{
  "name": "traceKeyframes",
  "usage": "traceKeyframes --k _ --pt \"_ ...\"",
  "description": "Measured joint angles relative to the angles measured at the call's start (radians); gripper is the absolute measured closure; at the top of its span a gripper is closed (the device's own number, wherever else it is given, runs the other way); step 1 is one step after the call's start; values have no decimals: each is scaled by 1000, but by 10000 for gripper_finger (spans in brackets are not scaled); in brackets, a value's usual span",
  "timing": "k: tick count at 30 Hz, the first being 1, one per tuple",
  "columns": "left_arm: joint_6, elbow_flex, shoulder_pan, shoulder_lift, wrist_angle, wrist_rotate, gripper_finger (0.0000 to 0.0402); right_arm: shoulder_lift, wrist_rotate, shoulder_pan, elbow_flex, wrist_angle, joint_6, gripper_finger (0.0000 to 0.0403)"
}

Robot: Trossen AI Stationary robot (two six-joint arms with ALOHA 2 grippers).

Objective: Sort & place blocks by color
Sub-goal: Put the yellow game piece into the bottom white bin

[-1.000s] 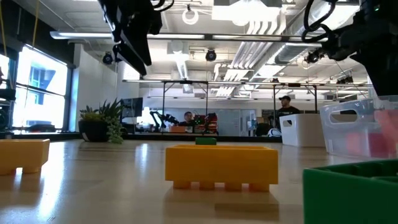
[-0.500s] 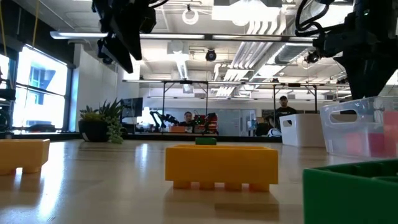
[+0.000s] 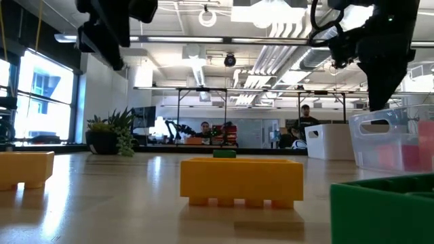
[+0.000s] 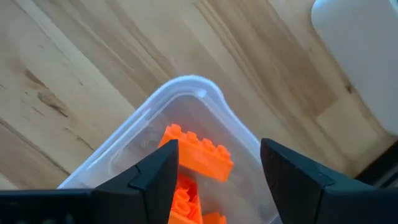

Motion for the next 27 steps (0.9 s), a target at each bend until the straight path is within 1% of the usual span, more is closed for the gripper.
traceKeyframes --k 4,6,10,14,18,23,27 --pt "-39 0 -88 39 17 -64 165 0 32 -7 0 5 -54 189" --pt "-65 0 -122 64 19 -71 165 0 36 -9 0 7 -65 189" --pt "-113 0 -178 120 31 -60 165 0 37 -8 0 7 -82 189" --pt "-96 0 -240 184 76 -53 165 0 37 -8 1 11 -87 189" --pt "-111 0 -291 248 139 -49 165 0 38 -8 1 21 -87 189" --pt "-145 1 -332 318 193 -49 165 0 37 -8 1 29 -87 189" --pt "-169 2 -347 364 208 -29 165 0 34 -8 1 33 -87 189"
